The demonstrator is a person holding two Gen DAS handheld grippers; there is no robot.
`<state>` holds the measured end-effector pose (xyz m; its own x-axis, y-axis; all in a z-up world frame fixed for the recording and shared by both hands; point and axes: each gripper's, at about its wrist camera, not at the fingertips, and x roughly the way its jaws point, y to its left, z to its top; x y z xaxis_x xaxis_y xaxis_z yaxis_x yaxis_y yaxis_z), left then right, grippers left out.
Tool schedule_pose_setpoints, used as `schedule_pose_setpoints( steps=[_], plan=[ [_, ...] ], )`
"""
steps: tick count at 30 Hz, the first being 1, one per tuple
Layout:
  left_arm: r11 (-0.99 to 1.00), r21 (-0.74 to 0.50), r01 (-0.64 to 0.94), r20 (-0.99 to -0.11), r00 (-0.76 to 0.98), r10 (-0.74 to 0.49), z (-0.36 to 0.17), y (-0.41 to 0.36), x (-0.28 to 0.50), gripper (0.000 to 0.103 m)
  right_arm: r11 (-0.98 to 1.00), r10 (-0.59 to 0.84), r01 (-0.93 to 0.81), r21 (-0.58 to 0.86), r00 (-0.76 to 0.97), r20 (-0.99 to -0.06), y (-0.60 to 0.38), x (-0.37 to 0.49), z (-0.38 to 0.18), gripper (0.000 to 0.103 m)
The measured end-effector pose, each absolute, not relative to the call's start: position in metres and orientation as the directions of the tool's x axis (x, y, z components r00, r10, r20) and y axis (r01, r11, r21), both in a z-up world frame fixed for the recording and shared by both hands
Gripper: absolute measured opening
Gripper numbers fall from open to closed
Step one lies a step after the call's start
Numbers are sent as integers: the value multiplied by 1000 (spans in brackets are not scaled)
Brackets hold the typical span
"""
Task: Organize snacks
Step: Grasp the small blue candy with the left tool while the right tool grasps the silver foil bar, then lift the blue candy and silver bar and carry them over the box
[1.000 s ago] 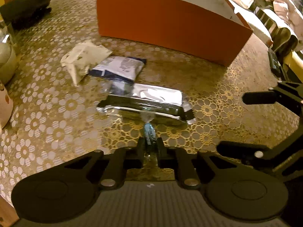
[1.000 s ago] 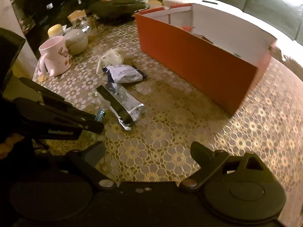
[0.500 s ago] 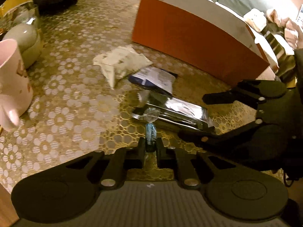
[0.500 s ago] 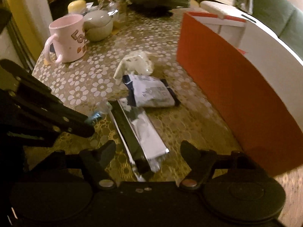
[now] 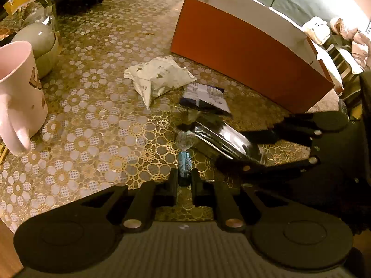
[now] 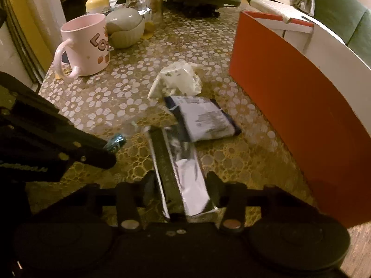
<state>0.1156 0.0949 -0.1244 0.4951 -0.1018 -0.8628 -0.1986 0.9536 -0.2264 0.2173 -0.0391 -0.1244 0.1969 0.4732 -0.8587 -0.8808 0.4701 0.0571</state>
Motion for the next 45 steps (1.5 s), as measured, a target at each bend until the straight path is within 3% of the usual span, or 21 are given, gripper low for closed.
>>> schedule_pose_setpoints(
  steps=[12,26,45],
  plan=[
    [964,-202,-176,-850,520,-83,-107,80,101,12,608,510,-777,161,227,-830,-81,181,-102,41],
    [981,-160,-106,-788,612,-62,-60,57,93,12,743,475,-661,103,413,-777,-128,162,-60,42],
    [997,-79,10,-714,697,-63,14,30,182,12,825,435,-564,31,599,-672,-157,230,21,42]
  ],
)
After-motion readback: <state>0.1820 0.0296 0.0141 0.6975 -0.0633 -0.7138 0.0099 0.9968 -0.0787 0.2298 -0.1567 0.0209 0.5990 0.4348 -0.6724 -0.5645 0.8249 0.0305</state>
